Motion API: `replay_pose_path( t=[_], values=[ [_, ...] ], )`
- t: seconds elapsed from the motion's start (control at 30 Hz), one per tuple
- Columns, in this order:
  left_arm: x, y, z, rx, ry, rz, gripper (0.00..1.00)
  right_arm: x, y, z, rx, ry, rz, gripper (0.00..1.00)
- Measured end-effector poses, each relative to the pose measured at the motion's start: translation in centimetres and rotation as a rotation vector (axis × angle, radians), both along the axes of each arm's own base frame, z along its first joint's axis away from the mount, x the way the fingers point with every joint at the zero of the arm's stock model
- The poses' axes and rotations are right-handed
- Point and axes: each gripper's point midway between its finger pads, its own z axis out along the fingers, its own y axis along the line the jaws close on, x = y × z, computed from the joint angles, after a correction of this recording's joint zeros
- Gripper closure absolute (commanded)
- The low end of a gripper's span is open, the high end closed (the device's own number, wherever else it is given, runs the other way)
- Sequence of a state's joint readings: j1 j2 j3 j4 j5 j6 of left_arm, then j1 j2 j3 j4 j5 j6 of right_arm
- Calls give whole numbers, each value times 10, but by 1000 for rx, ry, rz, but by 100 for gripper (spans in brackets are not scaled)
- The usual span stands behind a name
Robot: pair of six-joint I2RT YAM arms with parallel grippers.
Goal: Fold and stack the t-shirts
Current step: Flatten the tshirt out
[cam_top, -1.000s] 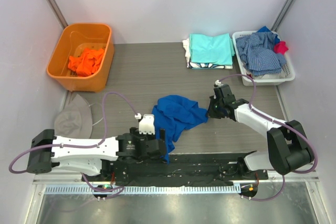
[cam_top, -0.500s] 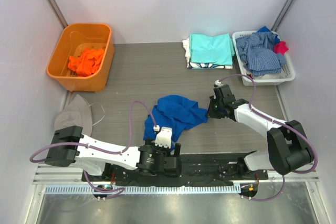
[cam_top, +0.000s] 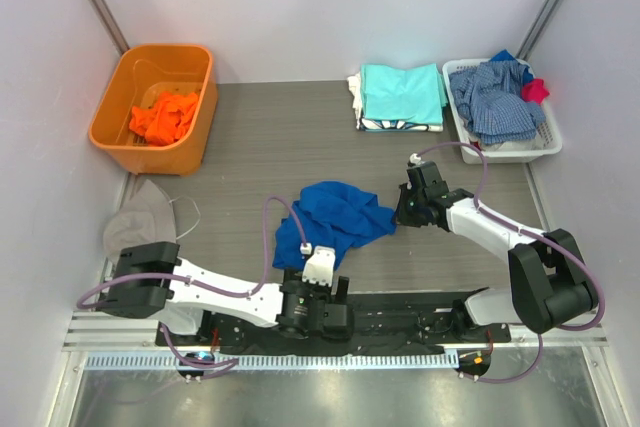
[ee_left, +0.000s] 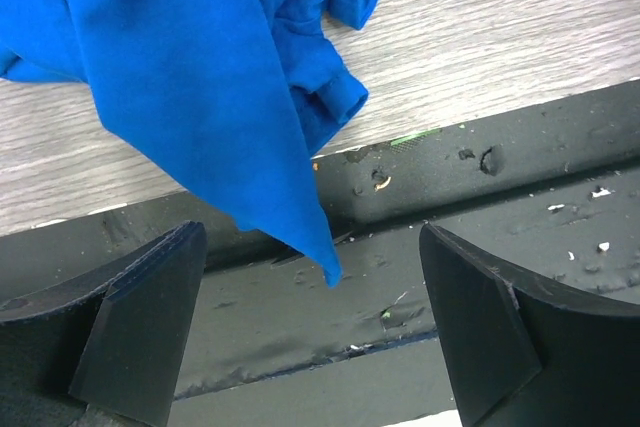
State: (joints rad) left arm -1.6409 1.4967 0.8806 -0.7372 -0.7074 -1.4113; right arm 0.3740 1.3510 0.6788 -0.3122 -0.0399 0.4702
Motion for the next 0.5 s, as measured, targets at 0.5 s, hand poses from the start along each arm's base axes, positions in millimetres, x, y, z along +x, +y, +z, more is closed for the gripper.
replay_pose_path(
  t=[0.5],
  values=[
    [1,4,-13,40,-6,24,33,-3,0,-1,-2,11,2,99]
  ],
)
